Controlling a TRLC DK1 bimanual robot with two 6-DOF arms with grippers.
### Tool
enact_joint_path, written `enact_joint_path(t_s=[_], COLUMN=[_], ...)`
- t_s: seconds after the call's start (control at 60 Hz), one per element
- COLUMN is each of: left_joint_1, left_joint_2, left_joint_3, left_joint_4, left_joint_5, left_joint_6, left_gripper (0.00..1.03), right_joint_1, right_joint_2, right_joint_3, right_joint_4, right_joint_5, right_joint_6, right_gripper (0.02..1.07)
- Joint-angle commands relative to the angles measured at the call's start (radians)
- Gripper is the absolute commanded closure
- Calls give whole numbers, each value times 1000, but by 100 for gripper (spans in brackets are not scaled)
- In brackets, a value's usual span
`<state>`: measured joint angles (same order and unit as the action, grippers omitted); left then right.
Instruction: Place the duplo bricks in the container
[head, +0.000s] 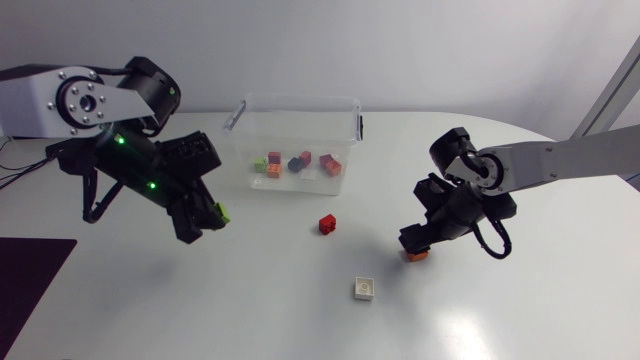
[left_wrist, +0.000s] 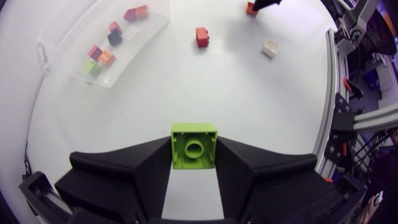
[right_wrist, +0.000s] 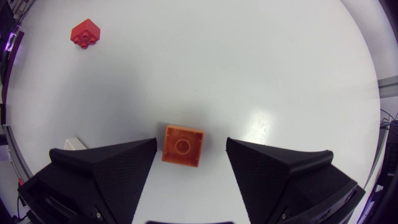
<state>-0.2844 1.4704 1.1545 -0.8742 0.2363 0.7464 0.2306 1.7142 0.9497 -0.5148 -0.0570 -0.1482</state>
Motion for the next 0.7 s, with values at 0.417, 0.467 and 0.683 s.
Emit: enact_joint_path(t_s=[0.417,0.467,0.683], left_joint_1=[24,22,13], left_joint_2=[162,197,354], left_joint_3=[292,329,481], left_joint_4=[320,342,389], left_joint_5=[47,47,43], left_joint_6=[-429,-453,-529], left_gripper=[69,69,66], right_joint_1=[42,42,61], right_joint_2=[58,48,4], right_joint_3=[50,69,162], right_joint_4=[13,-5,-70], right_joint_5=[16,14,3], right_joint_6=[33,32,32], right_gripper=[74,74,74])
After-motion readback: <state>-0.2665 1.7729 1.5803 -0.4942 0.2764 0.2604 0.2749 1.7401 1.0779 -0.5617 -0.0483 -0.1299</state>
